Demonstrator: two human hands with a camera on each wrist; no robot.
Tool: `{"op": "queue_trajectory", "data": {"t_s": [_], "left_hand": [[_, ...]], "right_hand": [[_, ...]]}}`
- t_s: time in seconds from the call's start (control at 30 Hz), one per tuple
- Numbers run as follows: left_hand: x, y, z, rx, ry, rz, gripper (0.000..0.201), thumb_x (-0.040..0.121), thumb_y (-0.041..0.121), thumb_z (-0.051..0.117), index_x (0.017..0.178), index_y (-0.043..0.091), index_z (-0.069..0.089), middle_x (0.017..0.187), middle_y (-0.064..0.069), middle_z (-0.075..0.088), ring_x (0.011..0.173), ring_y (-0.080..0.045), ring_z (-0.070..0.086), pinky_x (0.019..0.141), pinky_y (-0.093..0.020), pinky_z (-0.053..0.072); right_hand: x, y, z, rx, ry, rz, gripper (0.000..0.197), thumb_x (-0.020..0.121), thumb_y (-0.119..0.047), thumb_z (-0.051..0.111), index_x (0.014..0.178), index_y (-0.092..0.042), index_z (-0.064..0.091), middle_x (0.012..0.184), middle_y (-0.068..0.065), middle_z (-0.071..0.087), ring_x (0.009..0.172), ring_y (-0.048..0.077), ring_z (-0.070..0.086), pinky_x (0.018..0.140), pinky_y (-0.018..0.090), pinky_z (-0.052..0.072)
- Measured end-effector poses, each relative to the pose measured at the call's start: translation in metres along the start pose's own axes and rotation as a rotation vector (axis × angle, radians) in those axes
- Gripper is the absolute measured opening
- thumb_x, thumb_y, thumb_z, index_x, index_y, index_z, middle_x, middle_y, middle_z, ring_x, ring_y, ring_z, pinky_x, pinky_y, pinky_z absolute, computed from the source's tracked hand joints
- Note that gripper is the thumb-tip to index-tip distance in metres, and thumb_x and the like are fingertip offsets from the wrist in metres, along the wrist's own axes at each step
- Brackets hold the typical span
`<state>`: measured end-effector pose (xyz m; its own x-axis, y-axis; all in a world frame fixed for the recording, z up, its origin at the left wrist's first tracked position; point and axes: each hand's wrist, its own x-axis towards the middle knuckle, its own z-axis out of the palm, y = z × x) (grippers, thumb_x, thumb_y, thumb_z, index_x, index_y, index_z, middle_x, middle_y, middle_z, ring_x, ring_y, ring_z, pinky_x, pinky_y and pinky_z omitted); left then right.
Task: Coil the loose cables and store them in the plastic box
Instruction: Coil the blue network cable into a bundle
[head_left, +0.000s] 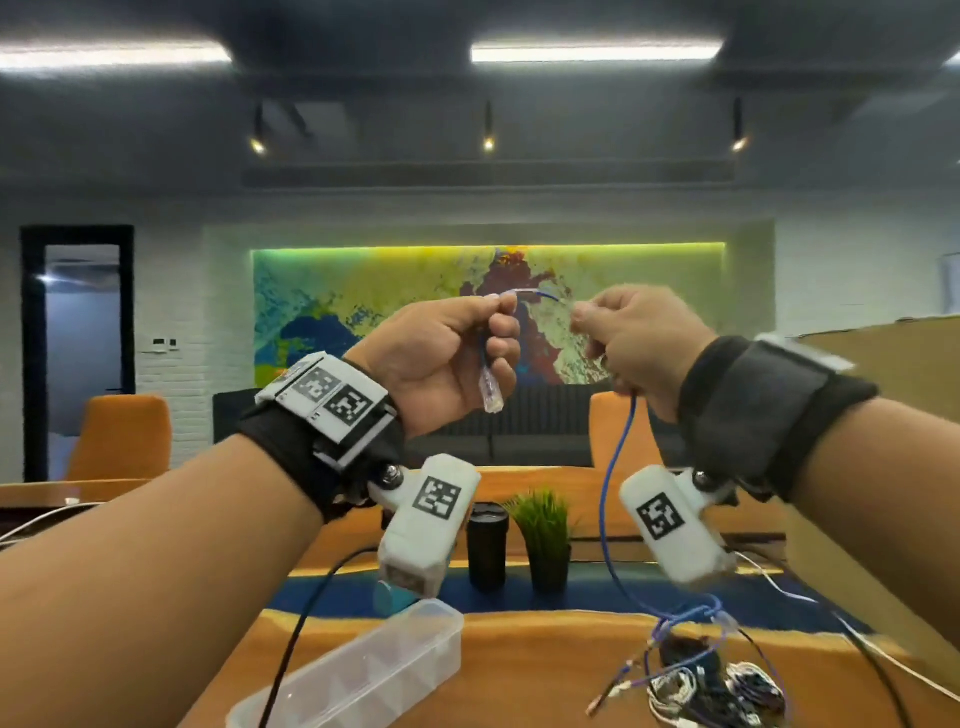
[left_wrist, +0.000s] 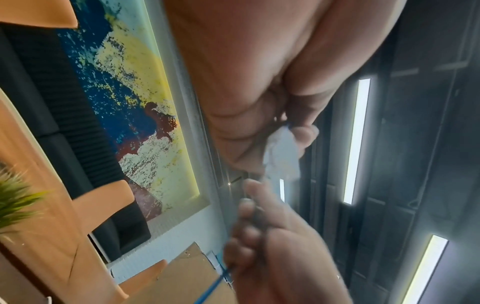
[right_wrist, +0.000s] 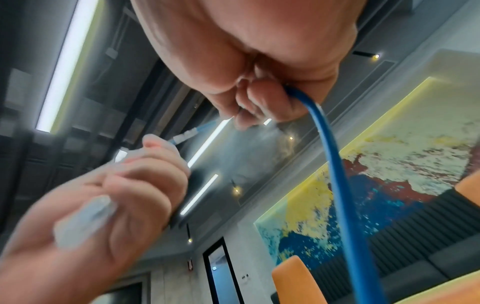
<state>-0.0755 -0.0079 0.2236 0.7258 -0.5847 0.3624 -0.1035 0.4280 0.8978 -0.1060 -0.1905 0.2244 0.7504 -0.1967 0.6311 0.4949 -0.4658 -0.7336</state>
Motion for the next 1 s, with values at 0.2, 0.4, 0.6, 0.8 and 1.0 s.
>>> {"op": "queue_trajectory", "data": {"t_s": [0.2, 0.4, 0.6, 0.8, 1.0], "left_hand": [[0.003, -0.028, 0.010, 0.118, 0.177, 0.237, 0.023, 0.107, 0.018, 0.035, 0.093, 0.011, 0.052, 0.108, -0.013, 0.068, 0.077, -0.018, 0.065, 0.063, -0.026, 0.051], [0.003, -0.045, -0.008, 1.543, 0.128, 0.405, 0.020, 0.102, 0.029, 0.043, 0.095, 0.012, 0.049, 0.103, -0.011, 0.066, 0.098, -0.033, 0.061, 0.081, -0.046, 0.050], [-0.011, -0.028, -0.034, 1.593, -0.018, 0.241, 0.020, 0.105, 0.026, 0.042, 0.095, 0.016, 0.056, 0.079, -0.001, 0.072, 0.069, -0.007, 0.063, 0.072, -0.033, 0.049], [-0.035, -0.028, -0.008, 0.560, -0.157, 0.111, 0.024, 0.101, 0.015, 0.041, 0.098, 0.002, 0.060, 0.107, -0.016, 0.070, 0.065, -0.014, 0.058, 0.051, -0.022, 0.050], [-0.022, -0.026, -0.002, 0.191, -0.011, 0.316, 0.024, 0.106, 0.017, 0.034, 0.098, 0.004, 0.053, 0.125, -0.022, 0.065, 0.111, -0.028, 0.068, 0.091, -0.037, 0.055]], "right_hand": [[-0.037, 0.023, 0.030, -0.305, -0.531, 0.012, 0.010, 0.098, -0.018, 0.054, 0.101, -0.017, 0.063, 0.070, 0.005, 0.063, 0.047, 0.013, 0.046, 0.043, 0.026, 0.039], [-0.032, 0.009, 0.015, -0.653, -0.605, -0.087, 0.015, 0.090, -0.018, 0.062, 0.088, -0.006, 0.069, 0.067, 0.005, 0.064, 0.056, 0.022, 0.052, 0.047, 0.028, 0.044], [-0.013, -0.004, -0.013, -0.753, -0.313, -0.391, 0.015, 0.092, -0.029, 0.064, 0.094, -0.019, 0.076, 0.069, -0.014, 0.062, 0.067, 0.001, 0.055, 0.062, 0.017, 0.044], [0.005, 0.011, -0.006, -0.274, -0.122, -0.377, 0.015, 0.093, -0.023, 0.064, 0.092, -0.013, 0.075, 0.073, -0.001, 0.065, 0.064, 0.014, 0.054, 0.065, 0.031, 0.049], [-0.052, 0.033, 0.041, -0.413, -0.532, -0.126, 0.021, 0.099, -0.029, 0.052, 0.103, -0.012, 0.065, 0.078, 0.004, 0.065, 0.060, 0.007, 0.055, 0.055, 0.019, 0.047]]}}
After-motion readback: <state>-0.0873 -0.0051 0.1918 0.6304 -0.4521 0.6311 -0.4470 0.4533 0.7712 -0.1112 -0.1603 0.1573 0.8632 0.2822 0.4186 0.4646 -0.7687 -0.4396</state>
